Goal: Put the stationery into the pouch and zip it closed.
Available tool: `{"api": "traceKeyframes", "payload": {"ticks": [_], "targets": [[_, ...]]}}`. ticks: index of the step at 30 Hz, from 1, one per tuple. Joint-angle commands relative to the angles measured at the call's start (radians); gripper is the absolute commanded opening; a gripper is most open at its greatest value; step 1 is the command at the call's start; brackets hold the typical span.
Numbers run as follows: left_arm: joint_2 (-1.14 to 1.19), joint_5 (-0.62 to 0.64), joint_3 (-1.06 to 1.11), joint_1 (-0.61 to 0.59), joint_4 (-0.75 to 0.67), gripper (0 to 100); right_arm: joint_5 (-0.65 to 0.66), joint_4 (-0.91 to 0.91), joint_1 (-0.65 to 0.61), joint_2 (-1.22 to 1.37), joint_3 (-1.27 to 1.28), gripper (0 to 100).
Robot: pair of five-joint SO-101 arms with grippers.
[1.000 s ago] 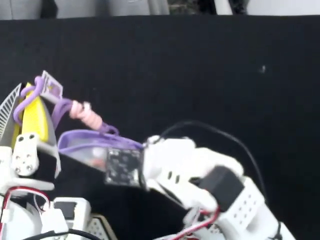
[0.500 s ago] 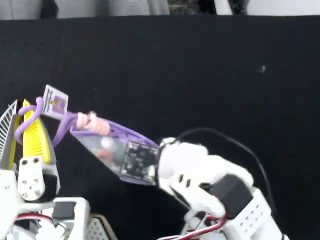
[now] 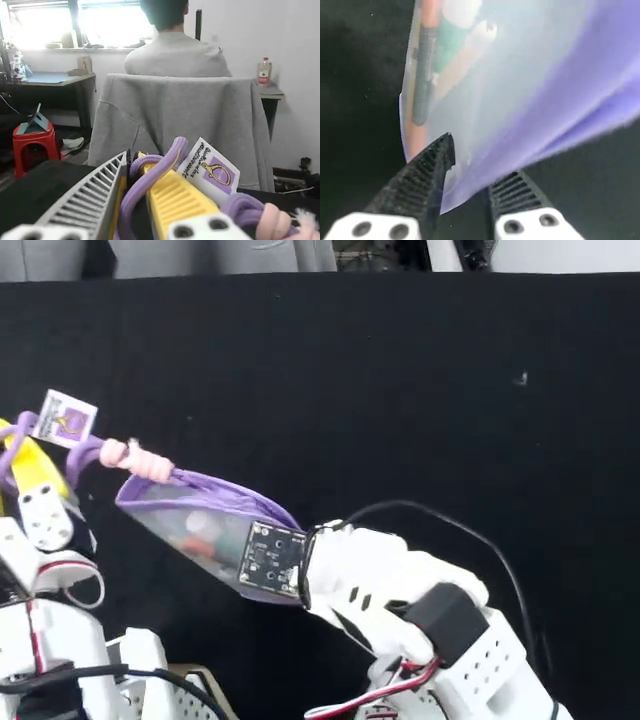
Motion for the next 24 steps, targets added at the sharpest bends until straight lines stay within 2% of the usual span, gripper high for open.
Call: {"api": "traceKeyframes", "payload": {"ticks": [1,8,12,19,24], "targets": [[-0.006,-0.008,0.002,-0.051,-0.043,3,-0.009,-0.018,0.035,0.002,0.067,1.1],[-0.006,-0.014,0.012,-0.070,-0.037,3,-0.009,-0.072,0.032,0.001,0.137,1.1],[-0.017,-0.006,-0.007,-0.064,0.017,3,-0.005,-0.072,0.018,-0.002,0.122,1.1],[-0.215,-0.014,-0.064,0.206,0.107,3,-0.009,-0.064,-0.172,0.005,-0.002,1.7],[-0.236,-0.057,-0.065,0.328,0.138,3,-0.075,-0.074,-0.193,0.007,-0.091,14.4]]}}
